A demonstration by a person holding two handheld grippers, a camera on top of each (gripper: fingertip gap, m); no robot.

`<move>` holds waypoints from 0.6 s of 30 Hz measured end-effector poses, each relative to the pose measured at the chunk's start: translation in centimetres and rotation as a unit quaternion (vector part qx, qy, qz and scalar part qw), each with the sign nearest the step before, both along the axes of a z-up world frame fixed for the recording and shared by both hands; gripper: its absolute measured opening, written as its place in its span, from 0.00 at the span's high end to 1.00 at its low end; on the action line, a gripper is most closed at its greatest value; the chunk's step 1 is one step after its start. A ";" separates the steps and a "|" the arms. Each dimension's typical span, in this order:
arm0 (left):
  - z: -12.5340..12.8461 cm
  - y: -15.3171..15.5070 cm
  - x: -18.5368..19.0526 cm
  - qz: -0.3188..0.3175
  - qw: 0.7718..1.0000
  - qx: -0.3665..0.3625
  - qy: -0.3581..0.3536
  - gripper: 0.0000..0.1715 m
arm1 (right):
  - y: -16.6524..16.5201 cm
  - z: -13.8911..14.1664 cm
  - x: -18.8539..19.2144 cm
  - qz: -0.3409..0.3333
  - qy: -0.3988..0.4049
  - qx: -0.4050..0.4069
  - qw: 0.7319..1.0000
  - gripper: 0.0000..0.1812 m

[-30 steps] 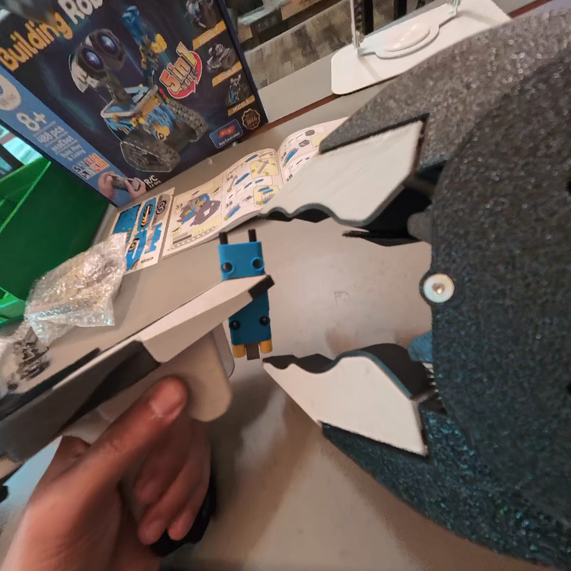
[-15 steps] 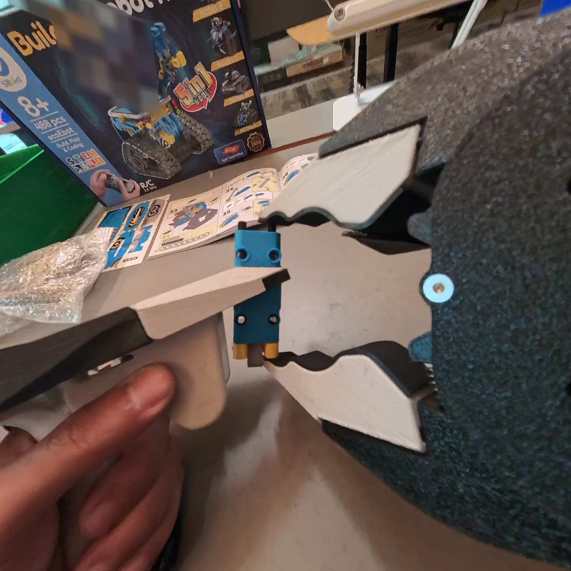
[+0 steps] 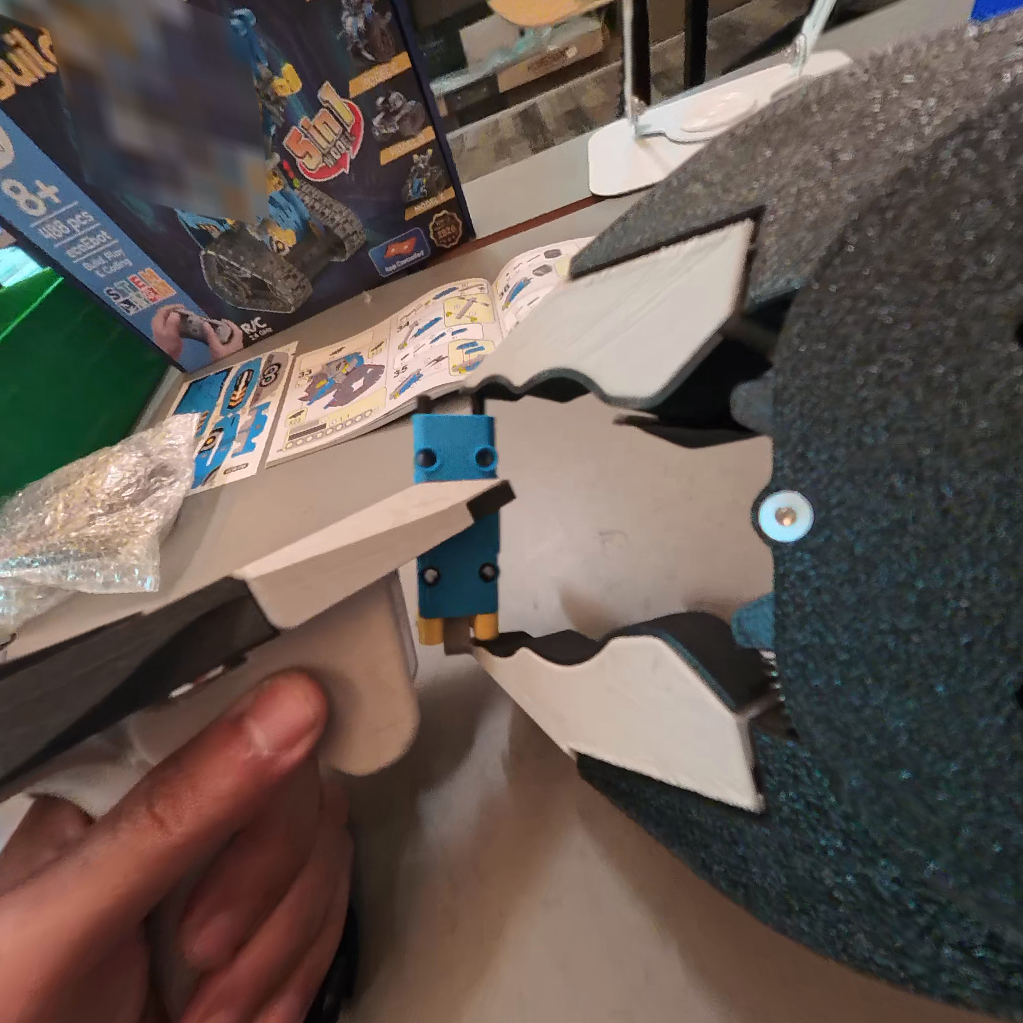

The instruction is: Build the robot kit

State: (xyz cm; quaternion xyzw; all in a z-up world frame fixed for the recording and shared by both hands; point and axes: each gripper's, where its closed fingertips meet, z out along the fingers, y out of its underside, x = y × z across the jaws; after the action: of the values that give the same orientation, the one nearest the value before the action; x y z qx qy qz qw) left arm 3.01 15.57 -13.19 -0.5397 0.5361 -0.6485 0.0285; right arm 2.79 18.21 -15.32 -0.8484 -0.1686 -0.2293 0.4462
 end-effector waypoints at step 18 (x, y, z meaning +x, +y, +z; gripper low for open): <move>0.2 3.3 0.0 0.128 0.616 0.739 -0.240 0.87 | -1.6 4.1 -0.6 0.065 0.473 0.122 0.870 0.66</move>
State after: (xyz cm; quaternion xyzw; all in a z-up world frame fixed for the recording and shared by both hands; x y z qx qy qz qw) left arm 3.05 18.85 -12.99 -0.2246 0.7339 -0.1290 0.6280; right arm 2.22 16.59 -11.18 -0.7812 0.0375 0.2099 0.5867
